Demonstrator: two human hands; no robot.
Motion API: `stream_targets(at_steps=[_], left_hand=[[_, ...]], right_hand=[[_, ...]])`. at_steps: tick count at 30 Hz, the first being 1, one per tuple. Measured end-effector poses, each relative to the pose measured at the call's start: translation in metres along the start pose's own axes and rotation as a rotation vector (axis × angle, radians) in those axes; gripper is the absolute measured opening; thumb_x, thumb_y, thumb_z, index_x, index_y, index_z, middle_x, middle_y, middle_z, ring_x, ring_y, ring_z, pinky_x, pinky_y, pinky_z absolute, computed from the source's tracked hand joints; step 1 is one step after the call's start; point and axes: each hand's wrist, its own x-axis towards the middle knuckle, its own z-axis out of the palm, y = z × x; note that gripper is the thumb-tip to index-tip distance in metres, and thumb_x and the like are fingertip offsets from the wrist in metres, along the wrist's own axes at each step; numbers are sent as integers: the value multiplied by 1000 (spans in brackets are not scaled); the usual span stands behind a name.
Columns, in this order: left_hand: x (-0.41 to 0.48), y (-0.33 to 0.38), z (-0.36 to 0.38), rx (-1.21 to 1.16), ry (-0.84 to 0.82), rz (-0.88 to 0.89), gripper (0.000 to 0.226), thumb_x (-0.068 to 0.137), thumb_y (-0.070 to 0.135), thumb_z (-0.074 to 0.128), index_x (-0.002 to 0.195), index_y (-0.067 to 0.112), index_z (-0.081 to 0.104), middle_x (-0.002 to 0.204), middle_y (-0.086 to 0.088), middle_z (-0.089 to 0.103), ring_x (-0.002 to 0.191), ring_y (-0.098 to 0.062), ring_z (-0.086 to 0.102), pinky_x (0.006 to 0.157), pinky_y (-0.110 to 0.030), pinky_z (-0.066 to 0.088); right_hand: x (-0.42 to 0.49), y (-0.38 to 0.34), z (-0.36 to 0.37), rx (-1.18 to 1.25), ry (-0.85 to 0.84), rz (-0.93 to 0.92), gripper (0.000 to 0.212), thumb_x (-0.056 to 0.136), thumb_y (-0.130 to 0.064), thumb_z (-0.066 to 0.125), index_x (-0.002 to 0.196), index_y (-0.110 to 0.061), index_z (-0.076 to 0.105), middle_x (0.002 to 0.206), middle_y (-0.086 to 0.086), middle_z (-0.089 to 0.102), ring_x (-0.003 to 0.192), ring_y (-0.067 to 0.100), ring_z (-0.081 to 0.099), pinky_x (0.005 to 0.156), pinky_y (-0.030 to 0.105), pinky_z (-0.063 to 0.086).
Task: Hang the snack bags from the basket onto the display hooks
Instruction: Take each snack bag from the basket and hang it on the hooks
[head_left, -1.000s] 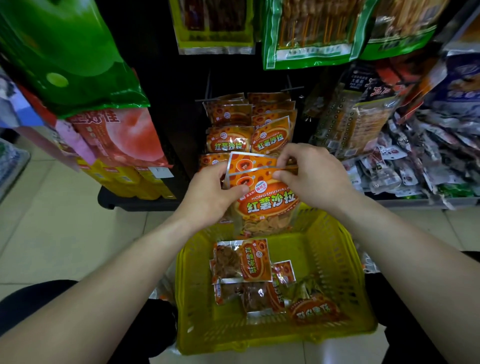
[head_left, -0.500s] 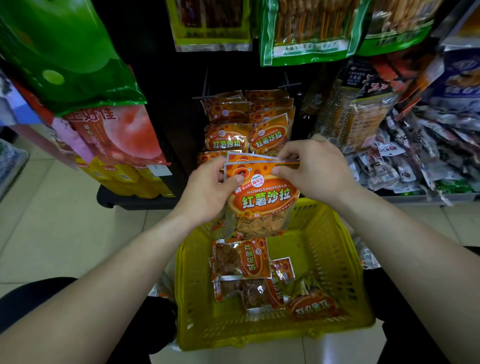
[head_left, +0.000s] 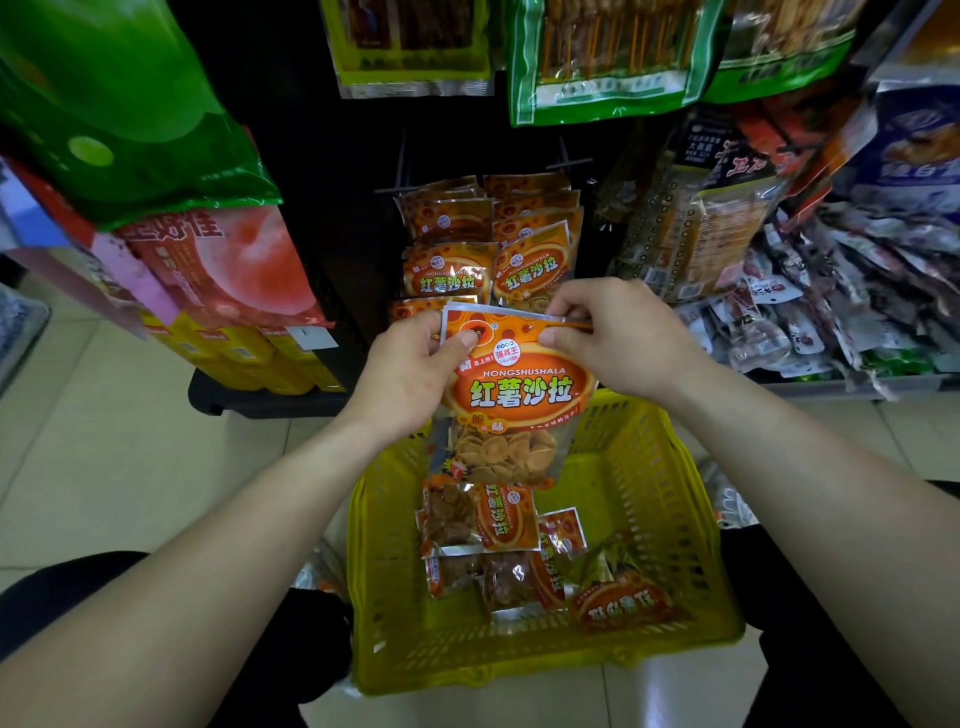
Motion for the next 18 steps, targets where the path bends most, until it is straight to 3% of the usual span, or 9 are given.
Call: stream_targets(at_steps=[18], left_hand=[[5,-9,1,39,12,43,32,99,42,53,119,19,65,107,5,74,94,-6,71,80,-27,60]], right_hand=[[2,2,1,23,-84,-6,14,89,-42,66,88,-32,58,87,-10,66,84,15,66,69,39,55]])
